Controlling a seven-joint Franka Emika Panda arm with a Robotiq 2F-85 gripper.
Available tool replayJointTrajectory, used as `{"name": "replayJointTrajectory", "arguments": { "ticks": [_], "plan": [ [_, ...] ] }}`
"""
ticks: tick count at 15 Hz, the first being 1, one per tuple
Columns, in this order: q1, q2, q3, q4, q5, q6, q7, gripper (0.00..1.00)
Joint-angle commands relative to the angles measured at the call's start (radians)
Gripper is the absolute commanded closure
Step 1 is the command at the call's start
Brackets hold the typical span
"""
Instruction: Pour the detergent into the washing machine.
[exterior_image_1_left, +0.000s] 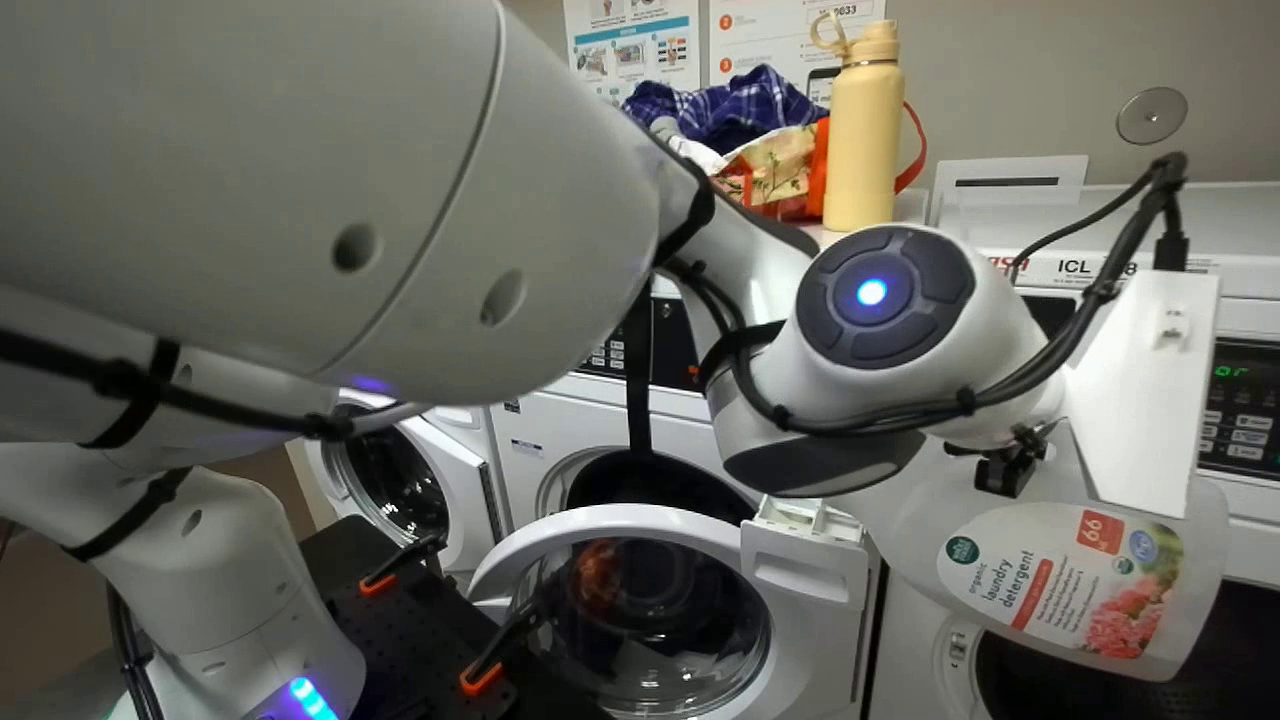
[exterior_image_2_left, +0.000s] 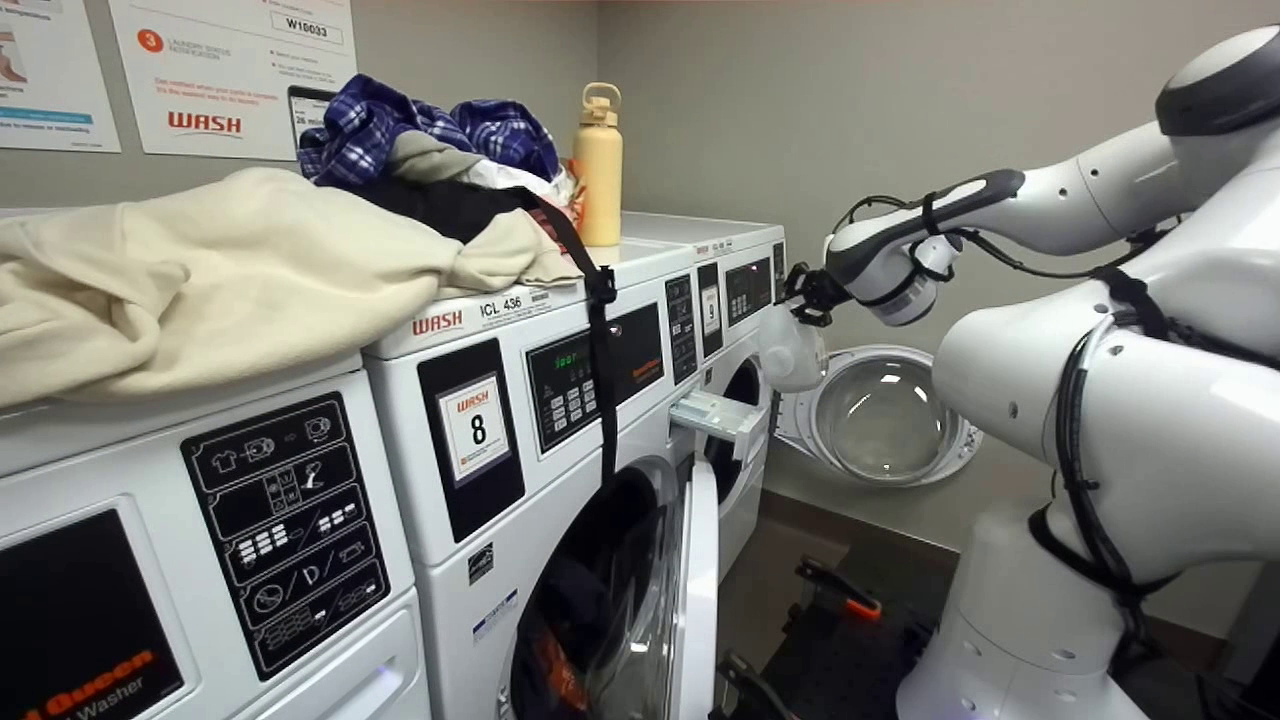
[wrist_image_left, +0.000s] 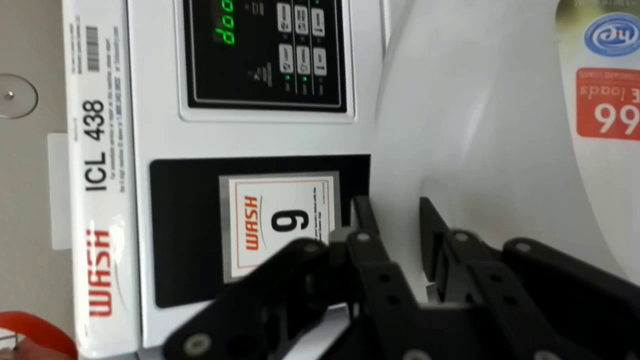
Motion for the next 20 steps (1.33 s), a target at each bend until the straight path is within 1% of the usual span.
{"name": "replayJointTrajectory", "arguments": {
  "ticks": [1, 3, 4, 5, 8, 13, 14, 20],
  "plan": [
    [-0.056, 0.087, 0.053, -0.067, -0.153, 0.099, 0.025, 0.89],
    [-0.041, 0.134, 0.049, -0.069, -0.218, 0.135, 0.060, 0.89],
    [-0.007, 0.180, 0.036, -0.041, -0.250, 0.150, 0.075, 0.89],
    [0.017, 0.215, 0.039, -0.005, -0.277, 0.135, 0.091, 0.89],
    [0.037, 0.283, 0.052, 0.025, -0.370, 0.138, 0.104, 0.89],
    [0.005, 0.358, 0.091, 0.049, -0.542, 0.108, 0.113, 0.89],
    [-0.003, 0.370, 0.103, 0.047, -0.535, 0.104, 0.077, 0.89],
    [-0.001, 0.363, 0.124, 0.045, -0.601, 0.111, 0.084, 0.89]
  ]
}}
